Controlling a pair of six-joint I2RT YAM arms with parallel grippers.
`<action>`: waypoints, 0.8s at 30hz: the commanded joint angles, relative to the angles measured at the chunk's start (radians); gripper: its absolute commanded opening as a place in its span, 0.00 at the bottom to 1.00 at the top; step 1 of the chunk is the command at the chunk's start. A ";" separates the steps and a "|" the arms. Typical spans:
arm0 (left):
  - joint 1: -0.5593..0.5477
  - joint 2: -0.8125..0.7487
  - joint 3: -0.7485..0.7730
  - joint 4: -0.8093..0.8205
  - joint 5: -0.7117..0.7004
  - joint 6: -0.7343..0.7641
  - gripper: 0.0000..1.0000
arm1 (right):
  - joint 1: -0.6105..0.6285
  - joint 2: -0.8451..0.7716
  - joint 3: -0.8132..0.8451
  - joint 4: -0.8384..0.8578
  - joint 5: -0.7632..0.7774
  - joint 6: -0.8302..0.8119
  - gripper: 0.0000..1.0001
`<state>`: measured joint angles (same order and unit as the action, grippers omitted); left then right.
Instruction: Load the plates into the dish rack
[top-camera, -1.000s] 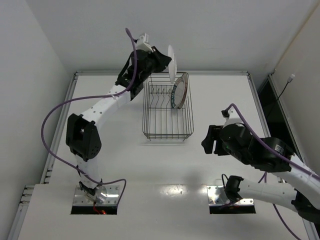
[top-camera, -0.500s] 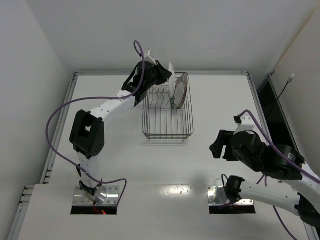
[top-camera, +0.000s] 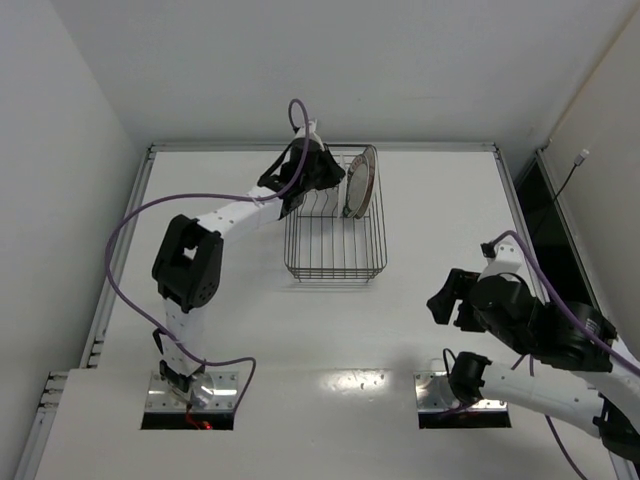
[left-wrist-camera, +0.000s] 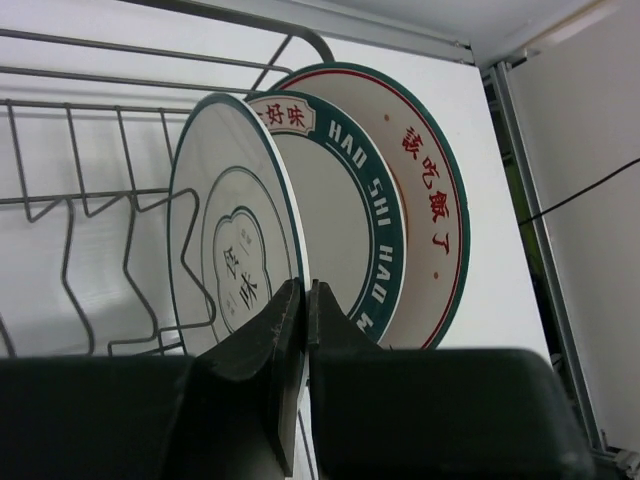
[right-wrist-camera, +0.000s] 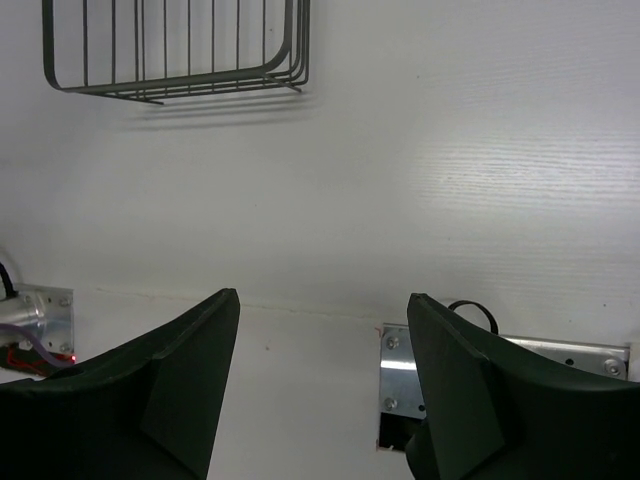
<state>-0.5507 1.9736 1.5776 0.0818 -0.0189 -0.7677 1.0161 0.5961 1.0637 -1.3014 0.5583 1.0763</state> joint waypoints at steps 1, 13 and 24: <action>-0.035 0.014 0.090 -0.037 -0.018 0.053 0.00 | -0.002 -0.030 -0.018 -0.006 0.023 0.040 0.65; -0.045 -0.028 0.116 -0.181 -0.018 0.096 0.61 | -0.002 0.089 0.100 -0.015 0.052 -0.009 0.88; -0.054 -0.271 0.091 -0.283 0.094 0.157 1.00 | -0.002 0.263 0.327 -0.048 0.111 -0.061 0.99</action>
<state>-0.5903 1.8492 1.6592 -0.1856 0.0109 -0.6643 1.0161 0.8505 1.3418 -1.3354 0.6174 1.0374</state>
